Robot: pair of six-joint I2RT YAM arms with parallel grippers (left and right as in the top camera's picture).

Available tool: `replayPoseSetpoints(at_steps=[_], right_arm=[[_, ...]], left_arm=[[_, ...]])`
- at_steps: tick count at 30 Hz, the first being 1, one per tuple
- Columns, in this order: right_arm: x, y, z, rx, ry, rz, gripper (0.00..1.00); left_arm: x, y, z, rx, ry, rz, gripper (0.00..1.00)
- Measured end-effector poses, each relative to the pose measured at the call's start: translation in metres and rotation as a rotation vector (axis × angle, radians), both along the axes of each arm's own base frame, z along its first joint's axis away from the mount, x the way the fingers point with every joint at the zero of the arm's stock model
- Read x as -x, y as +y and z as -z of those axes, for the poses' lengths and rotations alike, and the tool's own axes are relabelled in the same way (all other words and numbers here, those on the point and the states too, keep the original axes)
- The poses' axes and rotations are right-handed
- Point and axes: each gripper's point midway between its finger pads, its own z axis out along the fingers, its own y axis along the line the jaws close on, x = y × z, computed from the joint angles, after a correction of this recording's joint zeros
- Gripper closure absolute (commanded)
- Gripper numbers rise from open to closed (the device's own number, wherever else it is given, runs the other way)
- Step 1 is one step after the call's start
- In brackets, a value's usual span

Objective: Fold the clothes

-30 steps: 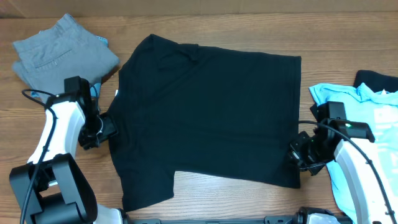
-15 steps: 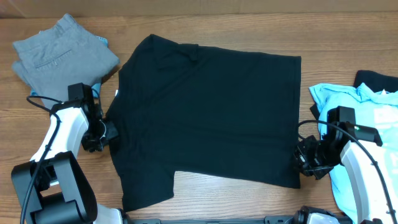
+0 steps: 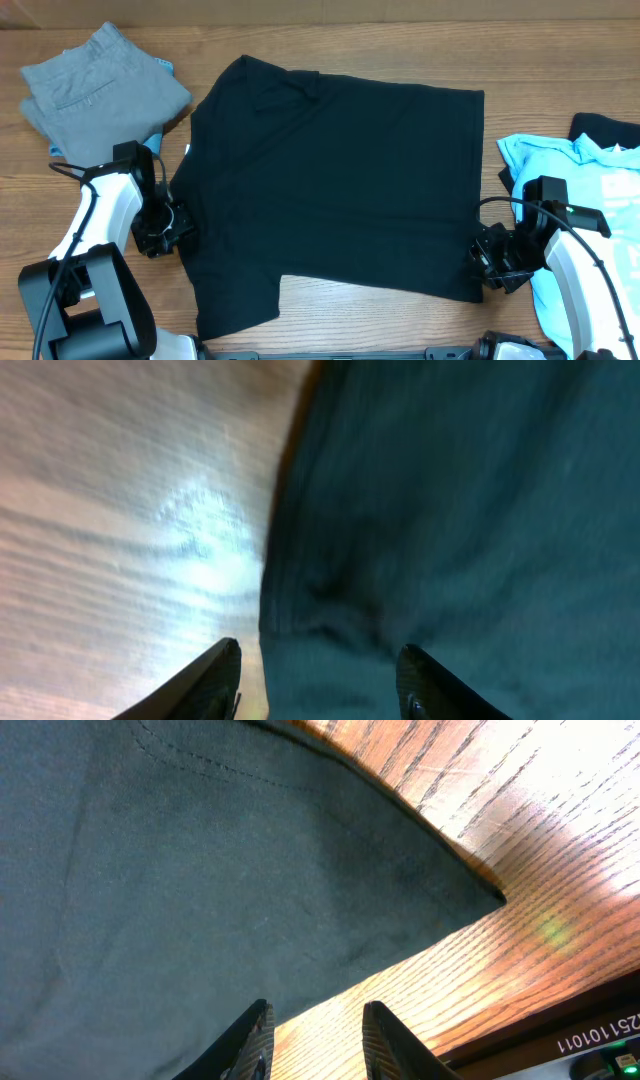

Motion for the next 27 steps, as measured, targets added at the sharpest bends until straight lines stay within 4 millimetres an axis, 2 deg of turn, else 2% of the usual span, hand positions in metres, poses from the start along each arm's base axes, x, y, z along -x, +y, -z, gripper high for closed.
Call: replayPoseSetpoints(at_steps=[3, 5, 8, 11, 17, 25, 27], right_arm=[[0.000, 0.000, 0.000, 0.000, -0.002, 0.000, 0.67], [-0.001, 0.000, 0.000, 0.001, -0.004, 0.000, 0.66], [-0.002, 0.000, 0.000, 0.002, -0.007, 0.000, 0.64], [-0.002, -0.001, 0.001, 0.002, -0.011, 0.000, 0.64], [-0.002, -0.001, 0.001, 0.006, -0.010, 0.000, 0.63], [-0.002, -0.008, 0.003, 0.048, -0.003, 0.011, 0.63], [-0.002, -0.009, 0.003, 0.053, -0.002, 0.014, 0.63]], left_arm=[[0.009, -0.004, -0.002, 0.017, 0.038, -0.001, 0.46], [0.013, -0.005, -0.002, 0.021, 0.054, -0.001, 0.40], [0.013, -0.004, 0.000, 0.017, 0.049, -0.001, 0.36], [0.010, -0.002, 0.010, 0.003, 0.021, 0.000, 0.37], [0.024, -0.005, 0.030, -0.005, 0.030, -0.017, 0.49], [0.013, 0.001, 0.031, -0.035, -0.022, -0.029, 0.84], [0.012, 0.001, 0.031, -0.034, -0.028, -0.030, 0.90]])
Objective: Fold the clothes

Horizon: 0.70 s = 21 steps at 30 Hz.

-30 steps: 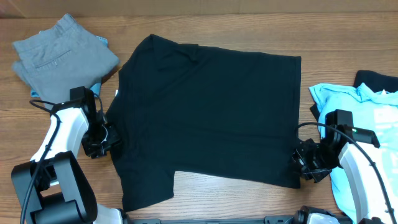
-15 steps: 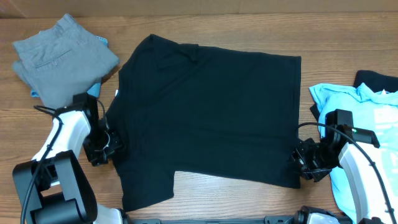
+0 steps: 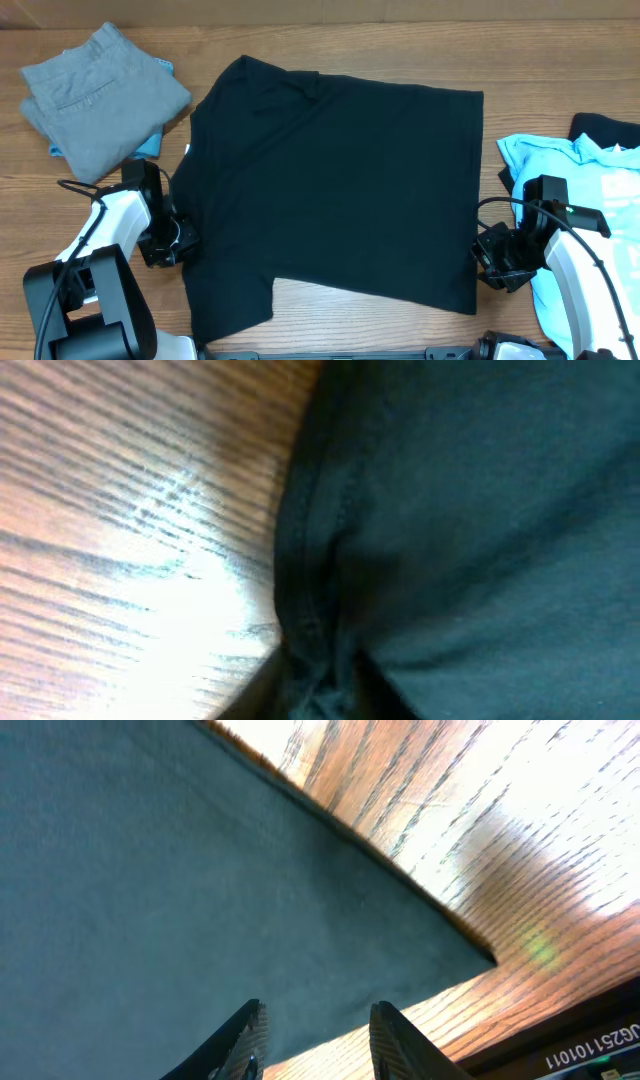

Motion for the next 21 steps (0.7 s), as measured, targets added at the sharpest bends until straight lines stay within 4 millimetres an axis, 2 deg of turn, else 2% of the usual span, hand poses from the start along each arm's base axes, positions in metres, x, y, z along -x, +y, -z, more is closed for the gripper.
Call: replayPoseSetpoints(at_steps=[3, 9, 12, 16, 21], right_arm=[[0.000, -0.001, 0.000, 0.003, 0.002, 0.005, 0.60], [0.002, -0.001, 0.000, 0.005, 0.010, 0.008, 0.59], [0.007, 0.001, 0.002, 0.001, 0.032, 0.015, 0.59], [0.020, 0.004, 0.013, -0.012, 0.073, 0.035, 0.59], [0.039, 0.013, 0.038, -0.046, 0.118, 0.075, 0.61]], left_arm=[[0.000, -0.002, -0.001, 0.010, -0.001, 0.002, 0.96], [0.011, -0.009, -0.006, 0.051, 0.062, 0.001, 0.96], [0.008, -0.008, -0.013, 0.057, 0.068, 0.004, 0.96], [-0.004, -0.007, -0.020, 0.057, 0.038, 0.007, 0.95], [-0.005, -0.006, -0.021, 0.057, 0.036, 0.011, 0.94]])
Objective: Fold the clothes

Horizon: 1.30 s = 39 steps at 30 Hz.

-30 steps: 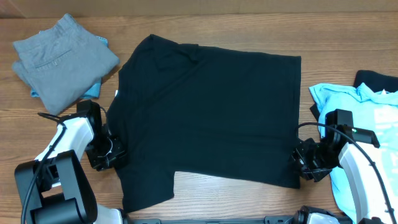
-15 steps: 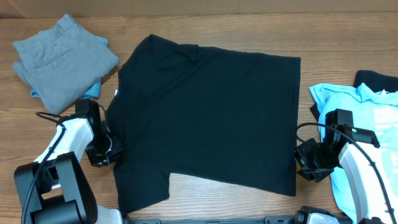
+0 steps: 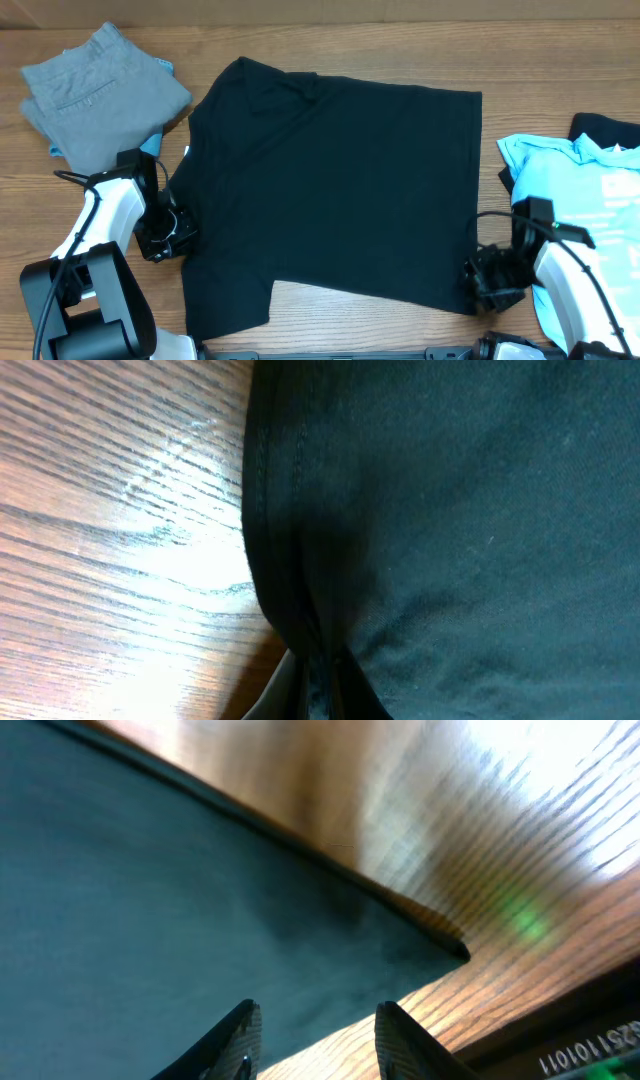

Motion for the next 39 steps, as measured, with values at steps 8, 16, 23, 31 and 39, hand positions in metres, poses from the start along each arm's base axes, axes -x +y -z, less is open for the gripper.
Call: replayPoseSetpoints(at_steps=[8, 16, 23, 31, 39], right_arm=[[0.029, 0.012, 0.023, -0.041, 0.071, 0.039, 0.43], [0.024, 0.011, 0.024, -0.038, 0.046, 0.037, 0.75], [0.018, 0.011, 0.024, -0.041, 0.013, 0.026, 0.96], [0.003, 0.004, 0.000, -0.027, -0.008, -0.038, 0.96], [-0.031, -0.004, -0.049, -0.010, -0.098, -0.084, 0.96]], left_arm=[[0.000, 0.000, 0.000, 0.001, 0.000, 0.000, 0.92], [0.000, 0.000, 0.000, 0.000, 0.000, 0.000, 0.92], [0.002, 0.000, 0.000, 0.003, 0.007, 0.004, 0.93], [0.006, -0.002, -0.007, 0.014, 0.033, 0.022, 0.96], [-0.012, 0.002, -0.029, 0.008, -0.001, 0.026, 0.96]])
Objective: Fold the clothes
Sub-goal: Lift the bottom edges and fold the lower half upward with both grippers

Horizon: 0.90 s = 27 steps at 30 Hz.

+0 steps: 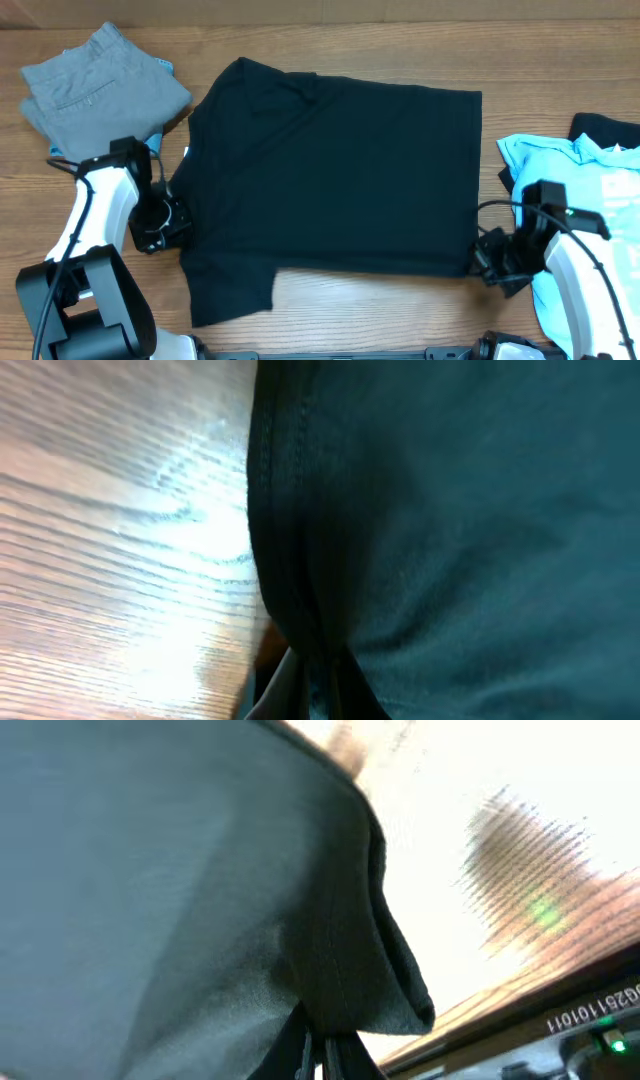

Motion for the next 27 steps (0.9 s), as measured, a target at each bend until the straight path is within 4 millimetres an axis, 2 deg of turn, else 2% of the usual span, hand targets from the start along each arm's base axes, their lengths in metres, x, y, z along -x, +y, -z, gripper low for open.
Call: replayPoseSetpoints(at_steps=[3, 8, 17, 27], right_arm=[[-0.010, 0.000, -0.012, -0.005, -0.036, -0.013, 0.96], [-0.026, 0.005, -0.016, -0.043, -0.115, -0.028, 0.96], [-0.061, 0.007, -0.022, -0.069, -0.270, -0.028, 0.96], [-0.098, 0.001, -0.025, -0.059, -0.387, 0.026, 0.96]], left_arm=[[-0.007, 0.001, -0.005, -0.002, -0.021, 0.001, 0.96], [-0.017, 0.004, -0.011, -0.008, -0.055, 0.012, 0.96], [-0.070, 0.006, -0.037, 0.010, -0.251, 0.017, 0.93], [-0.098, 0.001, -0.042, 0.019, -0.370, 0.048, 0.90]])
